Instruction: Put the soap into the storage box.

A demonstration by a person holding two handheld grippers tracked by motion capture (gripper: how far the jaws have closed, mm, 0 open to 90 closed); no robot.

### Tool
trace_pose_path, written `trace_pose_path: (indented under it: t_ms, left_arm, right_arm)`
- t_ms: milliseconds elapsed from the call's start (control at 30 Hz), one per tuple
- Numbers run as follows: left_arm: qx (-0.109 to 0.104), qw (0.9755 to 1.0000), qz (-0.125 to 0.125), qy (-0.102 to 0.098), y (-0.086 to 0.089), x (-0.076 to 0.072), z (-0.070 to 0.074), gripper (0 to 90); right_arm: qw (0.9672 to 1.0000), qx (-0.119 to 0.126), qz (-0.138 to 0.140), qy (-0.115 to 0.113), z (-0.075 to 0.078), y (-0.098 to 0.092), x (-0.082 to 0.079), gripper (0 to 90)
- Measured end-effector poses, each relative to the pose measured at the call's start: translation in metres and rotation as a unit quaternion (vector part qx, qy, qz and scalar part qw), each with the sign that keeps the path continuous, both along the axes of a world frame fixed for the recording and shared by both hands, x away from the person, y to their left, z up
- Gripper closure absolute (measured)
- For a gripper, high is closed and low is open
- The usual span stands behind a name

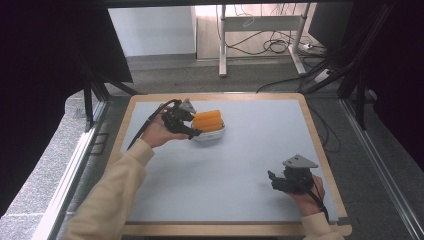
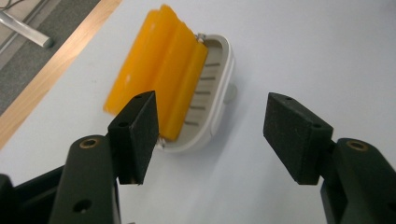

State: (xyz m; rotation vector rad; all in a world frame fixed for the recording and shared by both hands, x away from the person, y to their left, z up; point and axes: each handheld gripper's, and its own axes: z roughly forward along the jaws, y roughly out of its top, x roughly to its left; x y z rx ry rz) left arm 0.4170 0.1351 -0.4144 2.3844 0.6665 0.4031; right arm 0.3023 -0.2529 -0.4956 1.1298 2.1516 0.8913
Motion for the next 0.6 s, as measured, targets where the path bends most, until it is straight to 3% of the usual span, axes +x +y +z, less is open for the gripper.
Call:
trace_pose_path:
  t_ms: [133,267,600]
  left_arm:
    - [-0.017,0.9998,0.01,0.006,0.016,-0.023,-0.005,34.4]
    - [-0.047,0.9984,0.028,0.011,0.033,-0.047,-0.014,32.9]
    - [-0.064,0.9955,0.065,0.023,0.066,-0.094,-0.045,31.7]
  right_arm:
    - [1.0,0.0,0.0,-0.001,0.0,0.0,0.0,20.7]
    - [1.0,0.001,0.0,-0.001,0.0,0.001,0.0,20.7]
    - [1.0,-0.001,-0.001,-0.002,0.0,0.001,0.0,20.7]
